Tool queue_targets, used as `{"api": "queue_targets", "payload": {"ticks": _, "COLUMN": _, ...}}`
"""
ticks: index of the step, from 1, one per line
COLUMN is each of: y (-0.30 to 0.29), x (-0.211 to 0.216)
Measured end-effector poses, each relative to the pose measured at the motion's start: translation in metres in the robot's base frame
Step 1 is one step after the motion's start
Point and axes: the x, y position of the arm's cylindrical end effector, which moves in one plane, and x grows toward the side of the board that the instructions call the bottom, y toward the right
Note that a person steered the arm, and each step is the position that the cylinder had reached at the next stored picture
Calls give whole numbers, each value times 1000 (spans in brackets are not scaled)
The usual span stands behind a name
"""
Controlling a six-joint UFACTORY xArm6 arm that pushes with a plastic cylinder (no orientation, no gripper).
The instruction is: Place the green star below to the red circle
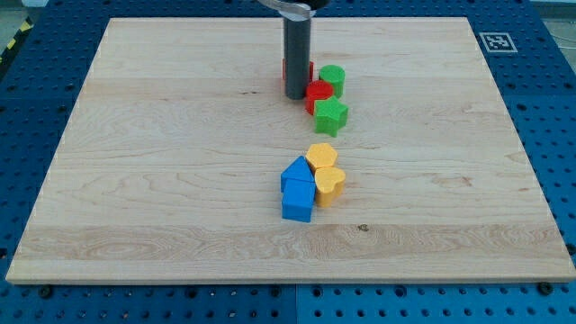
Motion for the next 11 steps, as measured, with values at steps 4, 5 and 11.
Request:
{"api": "queue_targets", "payload": {"ticks": 4, "y": 31, "x": 32}}
{"api": "queue_targets", "payload": {"ticks": 5, "y": 11, "x": 31}}
{"api": "queue_targets", "payload": {"ticks": 11, "y": 66, "x": 73}}
